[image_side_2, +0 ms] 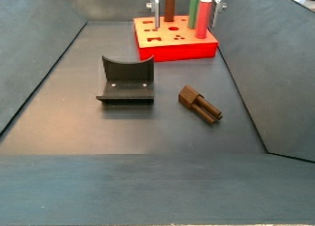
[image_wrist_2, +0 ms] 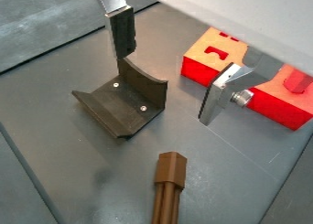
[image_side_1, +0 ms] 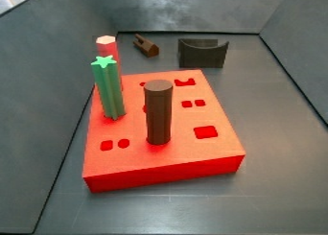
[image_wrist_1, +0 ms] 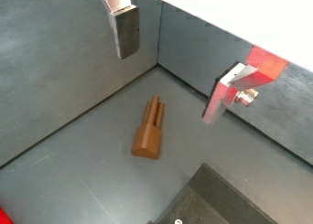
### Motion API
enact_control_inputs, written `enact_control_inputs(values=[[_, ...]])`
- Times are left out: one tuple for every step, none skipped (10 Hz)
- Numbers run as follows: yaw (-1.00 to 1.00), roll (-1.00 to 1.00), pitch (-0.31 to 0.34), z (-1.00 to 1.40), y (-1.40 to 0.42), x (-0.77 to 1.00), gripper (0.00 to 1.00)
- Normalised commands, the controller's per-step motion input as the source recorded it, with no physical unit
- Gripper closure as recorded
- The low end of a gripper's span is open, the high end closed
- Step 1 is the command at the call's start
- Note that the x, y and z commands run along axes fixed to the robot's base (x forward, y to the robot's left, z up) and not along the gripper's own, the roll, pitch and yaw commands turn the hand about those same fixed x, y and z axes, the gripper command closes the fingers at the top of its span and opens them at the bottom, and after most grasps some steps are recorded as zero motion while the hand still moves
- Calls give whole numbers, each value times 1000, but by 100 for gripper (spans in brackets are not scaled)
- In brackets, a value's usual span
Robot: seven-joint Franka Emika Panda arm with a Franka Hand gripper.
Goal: Pick up the 3 prong object. Move up. Place the 3 prong object on the fixture. Regrasp the 3 prong object. Move to above the board. Insert the 3 prong object.
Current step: Pick up the 3 prong object.
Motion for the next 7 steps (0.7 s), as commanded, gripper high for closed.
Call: enact_control_inputs(values=[[126, -61, 0, -286, 206, 0, 0], [551, -9, -109, -929, 260, -69, 0], [660, 0, -94, -1000, 206, -49, 0], [617, 0, -66, -1000, 49, 0, 0], [497, 0, -30, -1000, 0, 34, 0], [400, 0, -6, -1000, -6, 157, 0], [374, 0, 0, -1000, -43, 266, 0]])
